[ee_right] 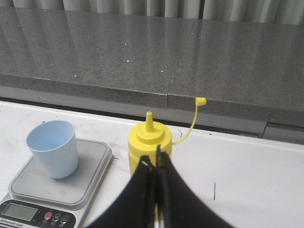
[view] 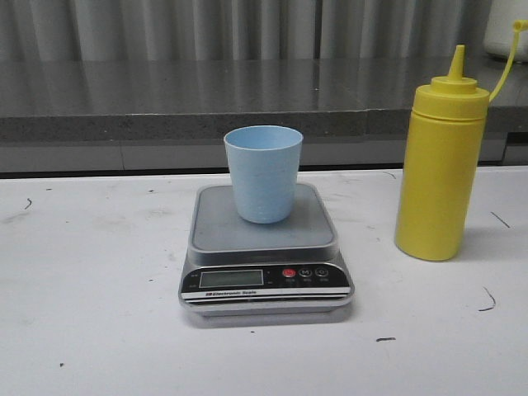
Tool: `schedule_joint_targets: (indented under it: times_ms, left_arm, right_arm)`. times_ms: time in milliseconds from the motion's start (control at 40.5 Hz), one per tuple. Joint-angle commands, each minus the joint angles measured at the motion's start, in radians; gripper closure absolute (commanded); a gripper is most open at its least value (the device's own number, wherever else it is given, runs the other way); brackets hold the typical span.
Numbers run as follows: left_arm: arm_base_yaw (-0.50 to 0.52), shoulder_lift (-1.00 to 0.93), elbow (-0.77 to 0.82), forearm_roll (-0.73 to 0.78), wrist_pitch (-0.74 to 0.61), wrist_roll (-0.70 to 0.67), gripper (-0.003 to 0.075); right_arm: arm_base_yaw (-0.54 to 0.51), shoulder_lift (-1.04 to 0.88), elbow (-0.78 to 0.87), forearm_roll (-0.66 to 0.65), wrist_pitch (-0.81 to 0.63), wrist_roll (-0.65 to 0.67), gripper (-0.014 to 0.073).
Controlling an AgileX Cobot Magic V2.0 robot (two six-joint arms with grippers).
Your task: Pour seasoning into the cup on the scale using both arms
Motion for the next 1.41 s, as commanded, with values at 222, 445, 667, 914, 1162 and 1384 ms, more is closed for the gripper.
schedule_joint_targets:
  times_ms: [222, 445, 667, 914, 1162, 1384]
  left_arm:
    - [0.032, -0.061, 0.097, -0.025, -0.115, -0.008, 0.074]
    - [0.143, -0.132, 0.263, -0.075, -0.228, -0.008, 0.074]
    - [0.176, -0.132, 0.354, -0.077, -0.288, -0.008, 0.074]
    - [0.176, -0.132, 0.356, -0.077, -0.239, -0.008, 0.074]
    - [0.176, -0.132, 0.356, -0.077, -0.24, -0.008, 0.074]
    - [0.176, -0.132, 0.356, -0.077, -0.24, -0.008, 0.074]
  right_arm:
    - [-0.005, 0.001, -0.033, 0.011, -0.067, -0.01, 0.0704]
    - [-0.005, 0.001, -0.033, 0.011, -0.067, -0.01, 0.0704]
    - [-0.005, 0.002, -0.033, 0.011, -0.067, -0.01, 0.0704]
    - [-0.005, 0.002, -0.033, 0.011, -0.067, -0.01, 0.0704]
    - [-0.005, 0.002, -0.033, 0.011, -0.067, -0.01, 0.0704]
    - [-0.005, 0.002, -0.033, 0.011, -0.067, -0.01, 0.0704]
